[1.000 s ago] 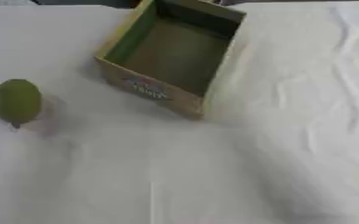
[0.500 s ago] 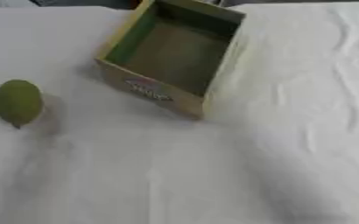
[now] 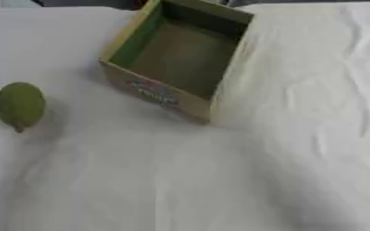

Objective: Pick up objects on the table and place them in the box.

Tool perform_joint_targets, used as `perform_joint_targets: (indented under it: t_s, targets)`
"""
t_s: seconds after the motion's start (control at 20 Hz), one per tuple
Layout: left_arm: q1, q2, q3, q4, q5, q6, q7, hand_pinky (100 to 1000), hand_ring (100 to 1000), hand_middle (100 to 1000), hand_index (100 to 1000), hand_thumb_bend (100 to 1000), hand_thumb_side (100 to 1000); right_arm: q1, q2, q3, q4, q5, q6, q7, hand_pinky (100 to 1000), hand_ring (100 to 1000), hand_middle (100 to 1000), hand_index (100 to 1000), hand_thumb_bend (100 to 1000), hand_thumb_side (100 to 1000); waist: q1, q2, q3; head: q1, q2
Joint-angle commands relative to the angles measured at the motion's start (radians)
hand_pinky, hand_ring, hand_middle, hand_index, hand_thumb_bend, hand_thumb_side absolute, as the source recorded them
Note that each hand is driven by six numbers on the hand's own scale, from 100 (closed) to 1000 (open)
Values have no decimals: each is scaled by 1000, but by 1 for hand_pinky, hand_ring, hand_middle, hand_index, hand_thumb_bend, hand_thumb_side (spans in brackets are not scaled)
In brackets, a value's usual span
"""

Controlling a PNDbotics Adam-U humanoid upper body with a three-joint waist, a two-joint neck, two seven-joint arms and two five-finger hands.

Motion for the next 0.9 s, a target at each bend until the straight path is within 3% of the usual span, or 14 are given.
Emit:
perform_joint_targets:
  t_s: [0.05,0.45,0.9]
  targets:
    - [-40,3,0,38,-22,10,2,917,927,846,961,387,447,-10,-13,-1,-21,-7,-1,5,832,772,545,728,100,504,1,-29,0,6,-2]
    - [-129,-74,-10,161,-16,-23,-67,908,931,857,963,308,465,-14,-8,1,-21,-11,-2,6,831,771,543,727,100,507,-1,-28,-7,17,-1]
    - [-198,-136,-8,217,38,-63,-128,894,926,852,958,246,479,-18,-2,4,-21,-18,-4,8,831,770,541,725,100,508,-4,-25,-15,28,-6]
